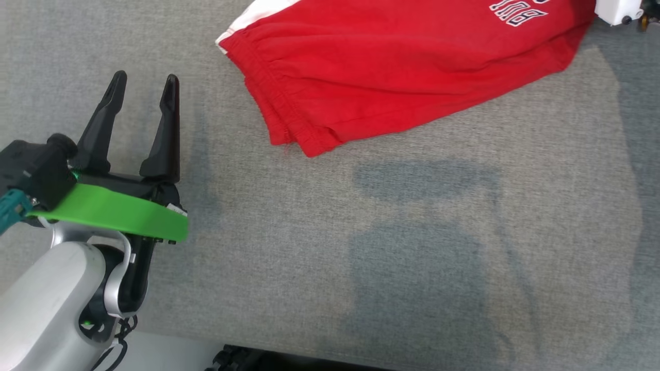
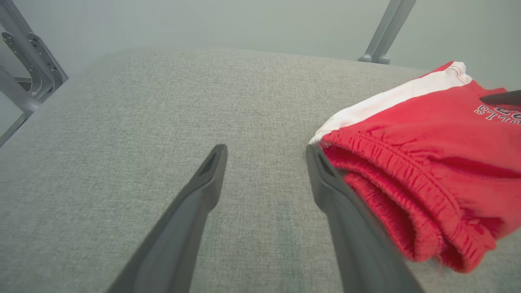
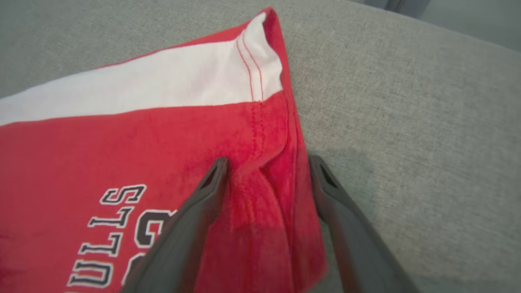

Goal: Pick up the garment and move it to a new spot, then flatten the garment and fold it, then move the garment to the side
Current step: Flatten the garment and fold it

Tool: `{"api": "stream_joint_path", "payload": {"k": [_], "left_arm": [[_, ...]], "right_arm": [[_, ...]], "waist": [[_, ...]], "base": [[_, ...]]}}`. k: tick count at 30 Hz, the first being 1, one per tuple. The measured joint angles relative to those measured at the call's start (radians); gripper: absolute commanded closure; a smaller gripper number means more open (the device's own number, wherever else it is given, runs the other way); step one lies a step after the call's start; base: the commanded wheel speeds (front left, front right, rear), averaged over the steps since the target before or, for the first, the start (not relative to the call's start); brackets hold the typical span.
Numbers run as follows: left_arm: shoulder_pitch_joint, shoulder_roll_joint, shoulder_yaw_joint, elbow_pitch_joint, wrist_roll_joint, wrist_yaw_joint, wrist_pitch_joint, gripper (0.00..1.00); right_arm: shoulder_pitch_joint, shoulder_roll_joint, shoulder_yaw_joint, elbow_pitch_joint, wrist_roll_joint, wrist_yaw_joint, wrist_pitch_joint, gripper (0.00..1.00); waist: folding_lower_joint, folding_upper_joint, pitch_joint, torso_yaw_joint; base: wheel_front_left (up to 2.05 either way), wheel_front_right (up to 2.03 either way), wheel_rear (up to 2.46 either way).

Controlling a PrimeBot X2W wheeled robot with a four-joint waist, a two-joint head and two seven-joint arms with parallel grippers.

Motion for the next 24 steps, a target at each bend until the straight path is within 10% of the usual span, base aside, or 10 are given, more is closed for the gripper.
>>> {"api": "stream_joint_path", "payload": {"k": [4,5,6,7,24], "left_arm": [[0.026,-0.022,0.020,0.038,0.027,-0.027,-0.042,0.00],[0.033,-0.029,0.026,0.052,0.040,-0.033,-0.047,0.00],[0.042,-0.039,0.031,0.067,0.045,-0.041,-0.053,0.00],[0.053,-0.050,0.032,0.082,0.054,-0.053,-0.054,0.00],[0.400,-0.182,0.308,0.234,0.211,-0.288,-0.058,0.00]], "right_arm": [[0.000,-0.005,-0.019,0.021,-0.018,0.000,0.033,0.00],[0.008,0.000,-0.029,0.028,-0.011,0.000,0.043,0.56],[0.013,0.005,-0.038,0.030,0.004,0.000,0.048,0.56],[0.021,0.016,-0.058,0.035,0.029,-0.001,0.050,1.00],[0.505,0.172,-0.423,0.036,0.299,0.002,0.073,1.00]], "waist": [[0.0000,0.0000,0.008,0.029],[0.0000,0.0000,0.008,0.035],[0.0000,0.0000,0.005,0.039],[0.0000,0.0000,0.001,0.042],[0.0000,0.0000,-0.242,-0.008]], "base": [[0.00,0.00,0.00],[0.00,0.00,0.00],[0.00,0.00,0.00],[0.00,0.00,0.00],[0.00,0.00,0.00]]}}
